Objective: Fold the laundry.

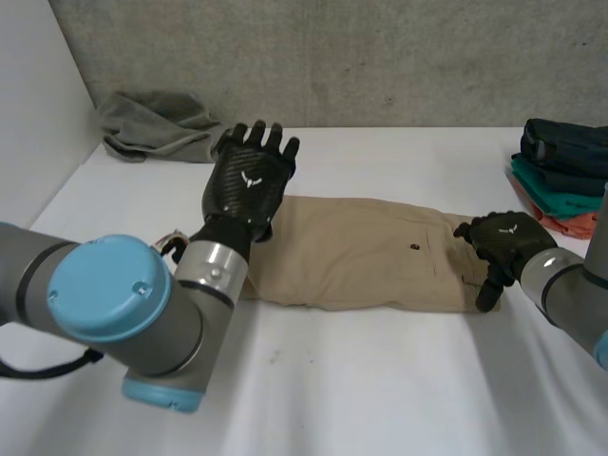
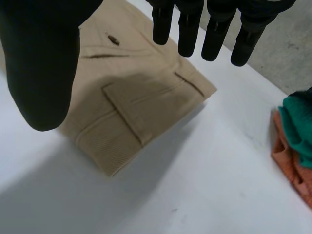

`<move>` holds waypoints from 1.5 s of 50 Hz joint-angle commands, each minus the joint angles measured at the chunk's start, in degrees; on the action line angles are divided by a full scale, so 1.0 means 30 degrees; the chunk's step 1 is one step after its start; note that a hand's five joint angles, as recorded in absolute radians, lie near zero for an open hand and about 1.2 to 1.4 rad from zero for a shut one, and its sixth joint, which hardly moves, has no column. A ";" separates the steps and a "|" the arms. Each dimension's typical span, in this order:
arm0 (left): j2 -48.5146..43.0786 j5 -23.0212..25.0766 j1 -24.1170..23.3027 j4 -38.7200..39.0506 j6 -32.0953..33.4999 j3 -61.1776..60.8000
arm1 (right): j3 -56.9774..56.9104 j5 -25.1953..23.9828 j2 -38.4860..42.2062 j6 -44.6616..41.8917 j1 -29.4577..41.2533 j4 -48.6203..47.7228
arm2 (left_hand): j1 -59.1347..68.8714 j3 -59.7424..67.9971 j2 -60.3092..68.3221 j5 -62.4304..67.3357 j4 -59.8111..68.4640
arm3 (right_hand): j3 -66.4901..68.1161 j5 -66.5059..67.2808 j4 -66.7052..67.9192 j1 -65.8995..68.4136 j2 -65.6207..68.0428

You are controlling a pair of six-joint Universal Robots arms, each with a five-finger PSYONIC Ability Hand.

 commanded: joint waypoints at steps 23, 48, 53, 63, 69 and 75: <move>0.2023 -0.0158 -0.0213 -0.2080 -0.1741 -0.1155 | 0.2093 -0.0233 -0.1084 -0.6484 -0.4059 -0.3757 | -0.0233 -0.0617 -0.0509 -0.0846 -0.0489 | 2.0854 2.0738 2.0949 2.1109 2.0874; 0.3577 -0.0656 0.0637 -0.2433 -0.1741 -0.1742 | 0.0188 -0.7468 0.2519 -1.0680 0.8100 -1.0057 | -0.0304 -0.0689 -0.0581 -0.0917 -0.0561 | 2.0854 2.0738 2.0949 2.1109 2.0874; 0.3431 -0.0656 0.0988 -0.2374 -0.1711 -0.0896 | 0.0188 -0.7295 0.1238 -0.8174 0.8072 -1.0145 | -0.0304 -0.0689 -0.0581 -0.0917 -0.0561 | 0.9986 0.9869 1.0080 1.0240 1.0005; 0.0768 -0.0480 0.0667 -0.2637 -0.1741 0.3498 | 0.0189 -0.5097 -0.2519 0.5103 0.5759 -0.9122 | -0.0289 -0.0674 -0.0565 -0.0902 -0.0545 | -0.2479 -0.2596 -0.2384 -0.2224 -0.2459; -0.2567 0.0890 -0.0416 -0.4536 -0.2236 0.7419 | -0.0981 -0.4308 -0.2844 0.7308 0.3093 -0.5141 | -0.0233 -0.0617 -0.0509 -0.0846 -0.0489 | -0.2479 -0.2596 -0.2384 -0.2224 -0.2459; -0.5501 0.2946 -0.0593 -0.7058 -0.3117 1.0383 | -0.3031 -0.3252 -0.0708 0.7105 0.2386 -0.1858 | -0.0233 -0.0617 -0.0509 -0.0846 -0.0489 | -0.2479 -0.2596 -0.2384 -0.2224 -0.2459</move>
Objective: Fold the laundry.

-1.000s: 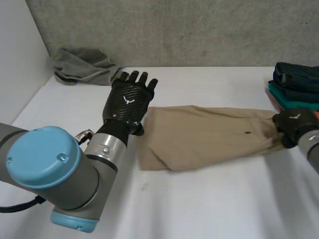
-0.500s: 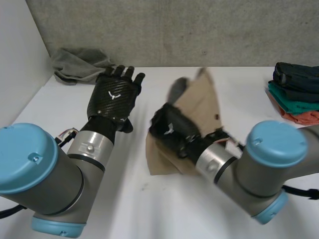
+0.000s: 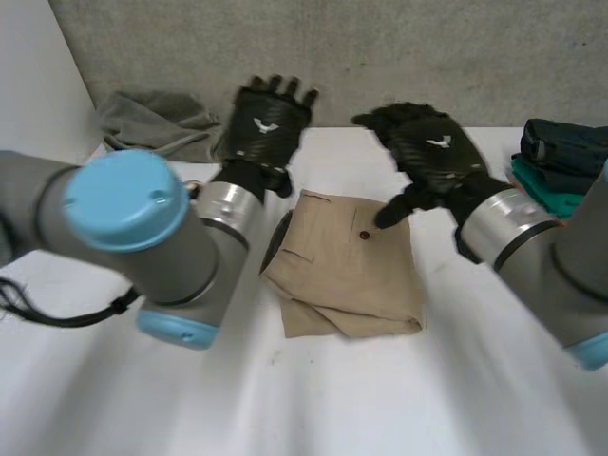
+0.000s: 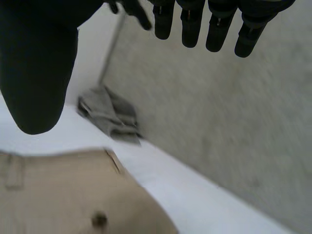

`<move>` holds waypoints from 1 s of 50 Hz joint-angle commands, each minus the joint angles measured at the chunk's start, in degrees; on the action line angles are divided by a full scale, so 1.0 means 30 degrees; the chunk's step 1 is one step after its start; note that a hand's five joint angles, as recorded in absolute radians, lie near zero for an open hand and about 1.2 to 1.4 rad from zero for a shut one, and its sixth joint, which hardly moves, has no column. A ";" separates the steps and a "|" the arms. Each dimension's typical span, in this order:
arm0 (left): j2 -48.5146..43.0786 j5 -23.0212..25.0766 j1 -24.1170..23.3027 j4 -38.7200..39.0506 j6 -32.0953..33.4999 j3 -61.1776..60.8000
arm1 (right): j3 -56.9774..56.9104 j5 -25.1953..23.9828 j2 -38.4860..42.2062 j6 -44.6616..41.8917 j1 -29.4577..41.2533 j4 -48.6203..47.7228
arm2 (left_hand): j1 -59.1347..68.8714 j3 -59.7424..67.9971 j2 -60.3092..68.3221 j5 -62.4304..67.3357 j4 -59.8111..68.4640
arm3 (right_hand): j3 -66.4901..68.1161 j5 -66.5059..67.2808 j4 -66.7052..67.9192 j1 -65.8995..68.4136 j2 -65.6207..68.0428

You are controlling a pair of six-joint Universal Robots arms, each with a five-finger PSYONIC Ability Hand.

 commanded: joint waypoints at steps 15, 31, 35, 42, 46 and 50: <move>-0.6951 -0.0140 -0.0304 -1.0031 -0.0581 0.7236 | -0.6140 -0.0485 0.8170 -0.1726 -0.0886 0.6650 | 0.0215 -0.0169 -0.0061 -0.0396 -0.0041 | -0.0810 -0.0862 -0.0822 -0.1168 -0.0723; -0.6221 -0.1638 -0.1330 -1.1234 -0.0053 0.6210 | -0.7225 0.2122 0.9375 -0.6445 -0.0241 0.6913 | 0.0160 -0.0224 -0.0116 -0.0451 -0.0096 | -0.0810 -0.0862 -0.0822 -0.1168 -0.0723; -0.4698 -0.1608 -0.1301 -1.1176 -0.0198 0.6181 | -0.6816 0.2065 0.7503 -0.6183 -0.0212 0.6768 | 0.0047 -0.0337 -0.0229 -0.0564 -0.0209 | -0.0810 -0.0862 -0.0822 -0.1168 -0.0723; -0.1213 -0.1375 -0.1242 -1.0240 -0.0521 0.4631 | -0.3861 0.2240 0.4073 -0.5451 -0.0182 0.4369 | -0.0232 -0.0617 -0.0509 -0.0843 -0.0489 | -0.0810 -0.0862 -0.0822 -0.1168 -0.0723; 0.1189 -0.0731 -0.1125 -0.8922 -0.1193 0.2699 | -0.0670 0.2211 0.1616 -0.5391 -0.0036 0.1996 | -0.0177 -0.0561 -0.0453 -0.0788 -0.0433 | -0.0810 -0.0862 -0.0822 -0.1168 -0.0723; 0.3534 0.0936 -0.0716 -0.8071 -0.2657 0.0560 | 0.3109 0.1977 -0.0673 -0.5684 0.0052 -0.0376 | -0.0177 -0.0561 -0.0453 -0.0788 -0.0433 | -0.0810 -0.0862 -0.0822 -0.1168 -0.0723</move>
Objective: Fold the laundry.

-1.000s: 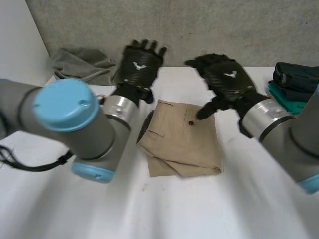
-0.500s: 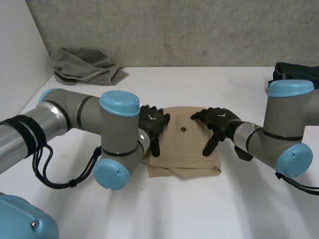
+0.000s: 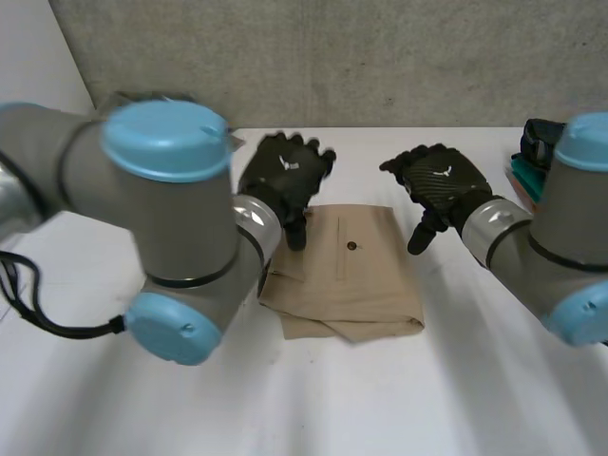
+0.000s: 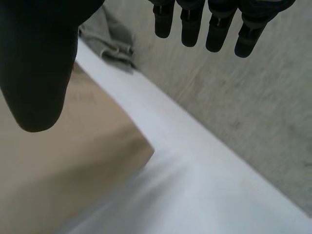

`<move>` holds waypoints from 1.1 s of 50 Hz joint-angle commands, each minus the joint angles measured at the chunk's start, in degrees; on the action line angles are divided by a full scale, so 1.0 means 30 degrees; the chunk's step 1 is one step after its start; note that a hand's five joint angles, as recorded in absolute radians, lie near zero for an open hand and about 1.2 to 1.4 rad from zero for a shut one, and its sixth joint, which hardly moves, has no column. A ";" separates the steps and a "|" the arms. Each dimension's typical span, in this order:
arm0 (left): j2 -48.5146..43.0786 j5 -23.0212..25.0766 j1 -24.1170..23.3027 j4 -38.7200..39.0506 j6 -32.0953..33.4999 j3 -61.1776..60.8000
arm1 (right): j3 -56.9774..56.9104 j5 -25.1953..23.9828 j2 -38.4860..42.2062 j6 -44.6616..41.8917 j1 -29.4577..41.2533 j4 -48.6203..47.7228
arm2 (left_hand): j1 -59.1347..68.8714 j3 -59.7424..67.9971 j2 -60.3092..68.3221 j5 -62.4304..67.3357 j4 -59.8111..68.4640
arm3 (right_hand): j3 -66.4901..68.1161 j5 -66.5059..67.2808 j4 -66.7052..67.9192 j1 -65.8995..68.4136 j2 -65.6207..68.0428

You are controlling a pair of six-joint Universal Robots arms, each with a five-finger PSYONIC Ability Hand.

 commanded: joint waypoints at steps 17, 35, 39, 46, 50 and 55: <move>0.6649 0.8389 0.2361 0.2727 -0.4456 -0.7835 | 1.1614 -0.1025 -0.0213 -0.2032 0.2470 -1.1817 | 0.0356 -0.0225 -0.0117 -0.0450 -0.0097 | -0.0726 -0.0720 -0.0738 -0.0790 -0.0530; 0.6501 0.8389 0.2302 0.3049 -0.4427 -0.7894 | 0.8156 -0.0819 0.3599 -0.4320 0.2470 -1.3781 | 0.0357 -0.0224 -0.0116 -0.0449 -0.0096 | 0.4601 0.4606 0.4589 0.4537 0.4796; 0.6501 0.8389 0.2331 0.3049 -0.4456 -0.7923 | 0.7395 -0.0731 0.4038 -0.4233 0.2500 -1.3752 | 0.0357 -0.0224 -0.0116 -0.0449 -0.0096 | 0.4601 0.4607 0.4589 0.4537 0.4796; 0.6501 0.8360 0.2331 0.3049 -0.4457 -0.7981 | 0.5638 -0.0556 0.5122 -0.4115 0.2470 -1.3489 | 0.0356 -0.0225 -0.0117 -0.0450 -0.0097 | 0.6721 0.6726 0.6708 0.6656 0.6916; 0.6501 0.8360 0.2331 0.3020 -0.4457 -0.8011 | 0.4994 -0.0410 0.5181 -0.4057 0.2441 -1.3460 | 0.0356 -0.0225 -0.0117 -0.0450 -0.0097 | 0.8801 0.8807 0.8789 0.8737 0.8997; 0.6501 0.8360 0.2331 0.3020 -0.4457 -0.8011 | 0.3996 -0.0292 0.5532 -0.3794 0.2470 -1.2466 | 0.0356 -0.0225 -0.0117 -0.0450 -0.0097 | 1.3570 1.3575 1.3558 1.3506 1.3765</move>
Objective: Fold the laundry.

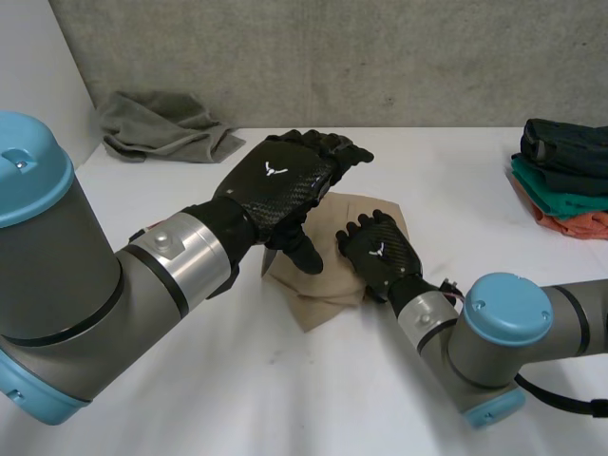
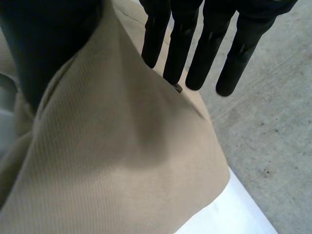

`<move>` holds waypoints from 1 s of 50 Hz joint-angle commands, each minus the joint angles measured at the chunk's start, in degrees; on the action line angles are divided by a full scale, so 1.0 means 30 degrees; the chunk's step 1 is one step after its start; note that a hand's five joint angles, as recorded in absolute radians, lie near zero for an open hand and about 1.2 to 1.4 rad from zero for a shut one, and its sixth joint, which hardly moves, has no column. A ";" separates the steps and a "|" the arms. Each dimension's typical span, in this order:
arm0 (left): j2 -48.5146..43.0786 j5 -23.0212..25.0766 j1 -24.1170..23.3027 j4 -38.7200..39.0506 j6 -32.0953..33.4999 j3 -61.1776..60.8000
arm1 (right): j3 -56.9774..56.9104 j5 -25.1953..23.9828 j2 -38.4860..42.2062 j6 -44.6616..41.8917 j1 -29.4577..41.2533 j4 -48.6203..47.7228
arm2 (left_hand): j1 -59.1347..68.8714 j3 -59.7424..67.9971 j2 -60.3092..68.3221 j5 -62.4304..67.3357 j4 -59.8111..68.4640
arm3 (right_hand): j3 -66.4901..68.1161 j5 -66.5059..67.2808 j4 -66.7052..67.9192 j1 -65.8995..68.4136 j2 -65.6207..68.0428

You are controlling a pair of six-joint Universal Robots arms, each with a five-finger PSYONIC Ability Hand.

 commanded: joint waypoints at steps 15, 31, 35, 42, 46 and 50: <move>-0.0001 0.0028 -0.0032 0.0011 0.0001 -0.0020 | -0.4652 0.0891 0.1739 0.2153 -0.0141 0.5674 | 0.0356 -0.0225 -0.0117 -0.0450 -0.0097 | 1.1099 1.2408 1.1101 1.1334 1.1012; 0.0263 0.0028 -0.0061 0.0011 0.0001 0.0068 | -0.5880 0.1247 0.0069 0.2183 -0.0199 0.2187 | 0.0356 -0.0225 -0.0117 -0.0450 -0.0097 | 1.4758 1.6067 1.4760 1.4993 1.4671; 0.0292 0.0058 -0.0090 0.0041 0.0001 0.0126 | -0.7109 0.0338 0.0156 0.2183 -0.0637 0.1894 | 0.0356 -0.0225 -0.0117 -0.0450 -0.0097 | 1.4758 1.6067 1.4760 1.4993 1.4671; 0.0321 0.0028 -0.0178 0.0508 0.0001 0.0244 | -1.0445 -0.0510 0.0127 0.2998 -0.3737 0.0521 | 0.0301 -0.0281 -0.0172 -0.0506 -0.0152 | 1.4758 1.6067 1.4760 1.4993 1.4671; 0.0351 0.0028 -0.0382 0.0714 -0.0029 0.0302 | -1.2145 -0.1738 0.0127 0.5453 -0.5698 -0.0331 | 0.0300 -0.0281 -0.0173 -0.0506 -0.0153 | 1.4758 1.6067 1.4760 1.4993 1.4671; 0.0351 0.0116 -0.0733 0.0802 -0.0029 0.0332 | -1.3497 -0.3322 0.0332 0.8388 -0.8397 -0.0625 | 0.0300 -0.0281 -0.0173 -0.0506 -0.0153 | 1.4758 1.6067 1.4760 1.4993 1.4671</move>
